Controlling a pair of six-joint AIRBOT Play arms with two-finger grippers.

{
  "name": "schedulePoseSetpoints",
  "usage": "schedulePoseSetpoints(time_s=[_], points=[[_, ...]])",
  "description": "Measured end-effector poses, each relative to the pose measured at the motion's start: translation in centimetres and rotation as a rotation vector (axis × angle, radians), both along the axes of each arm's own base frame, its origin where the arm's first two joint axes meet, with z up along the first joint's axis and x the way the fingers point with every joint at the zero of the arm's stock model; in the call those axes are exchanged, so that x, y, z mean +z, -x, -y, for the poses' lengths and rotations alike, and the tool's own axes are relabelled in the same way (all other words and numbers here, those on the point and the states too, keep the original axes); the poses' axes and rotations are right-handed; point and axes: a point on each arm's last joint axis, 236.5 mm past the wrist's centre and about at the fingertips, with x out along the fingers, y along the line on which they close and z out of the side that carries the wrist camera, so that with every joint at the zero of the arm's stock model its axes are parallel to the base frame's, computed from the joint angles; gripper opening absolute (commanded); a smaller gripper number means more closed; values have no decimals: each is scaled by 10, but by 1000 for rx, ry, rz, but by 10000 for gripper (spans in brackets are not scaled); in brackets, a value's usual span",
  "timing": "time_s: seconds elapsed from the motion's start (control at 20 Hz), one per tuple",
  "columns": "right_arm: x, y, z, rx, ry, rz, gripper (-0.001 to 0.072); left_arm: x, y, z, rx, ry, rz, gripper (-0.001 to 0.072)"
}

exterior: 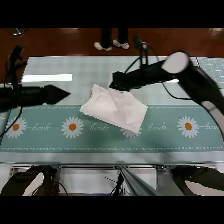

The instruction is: Fold the shirts.

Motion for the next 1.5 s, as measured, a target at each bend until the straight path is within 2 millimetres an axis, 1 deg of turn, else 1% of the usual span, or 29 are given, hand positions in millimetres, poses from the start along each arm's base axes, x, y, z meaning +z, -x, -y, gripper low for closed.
schedulePoseSetpoints(time_s=[0.15,0.25,0.3,0.35,0.4,0.5,0.55,0.6,0.65,0.7,0.75,0.8,0.85,0.9,0.95,1.0,1.1,1.15,1.2,1.25,1.3,1.35,1.4,1.5], points=[[-31,-11,-31,14,-9,-58,28,-12,21,-2,12,-1,2,21],[-49,-12,-45,19,-21,-104,28,-18,27,-3,25,4,-7,22],[-56,-13,-50,18,-26,-122,58,-20,30,-3,26,5,-11,22],[-63,-12,-55,18,-31,-140,325,-21,30,-3,32,7,-13,21],[-68,-11,-60,22,-38,-155,637,-23,30,-4,37,9,-17,21],[-75,-4,-68,53,-47,-173,626,-25,28,-5,47,10,-19,21],[-77,-1,-69,72,-47,-179,626,-26,27,-6,54,11,-21,21],[-76,1,-66,87,-50,-186,626,-27,25,-6,60,12,-23,21],[-72,0,-58,95,-50,-191,626,-28,24,-6,62,12,-27,22],[-66,-5,-48,93,-53,-189,626,-29,23,-7,65,12,-28,21],[-54,-9,-32,89,-57,-185,625,-30,23,-7,64,12,-31,21],[-41,-11,-14,93,-54,-178,625,-31,23,-7,65,12,-34,21],[-25,-16,11,82,-39,-152,625,-31,23,-7,67,12,-33,21],[-10,-19,37,67,-11,-117,626,-32,23,-7,68,12,-37,21],[6,-19,69,48,37,-78,625,-34,23,-7,69,12,-40,21],[17,-16,100,18,97,-43,625,-37,23,-7,70,12,-46,21],[26,-4,173,-125,247,3,624,-43,25,-7,71,13,-62,21],[24,5,206,-214,312,10,624,-47,27,-7,71,12,-72,21],[16,16,235,-309,366,6,624,-52,29,-7,71,13,-86,21],[4,31,259,-407,400,-8,624,-58,31,-7,72,13,-101,22],[-13,45,276,-492,420,-26,624,-64,33,-7,72,13,-114,22],[-35,59,289,-573,426,-59,624,-69,36,-7,71,13,-129,21],[-58,71,295,-640,411,-94,624,-74,38,-7,71,14,-141,21],[-98,88,289,-715,335,-175,624,-81,41,-6,71,15,-160,21]])
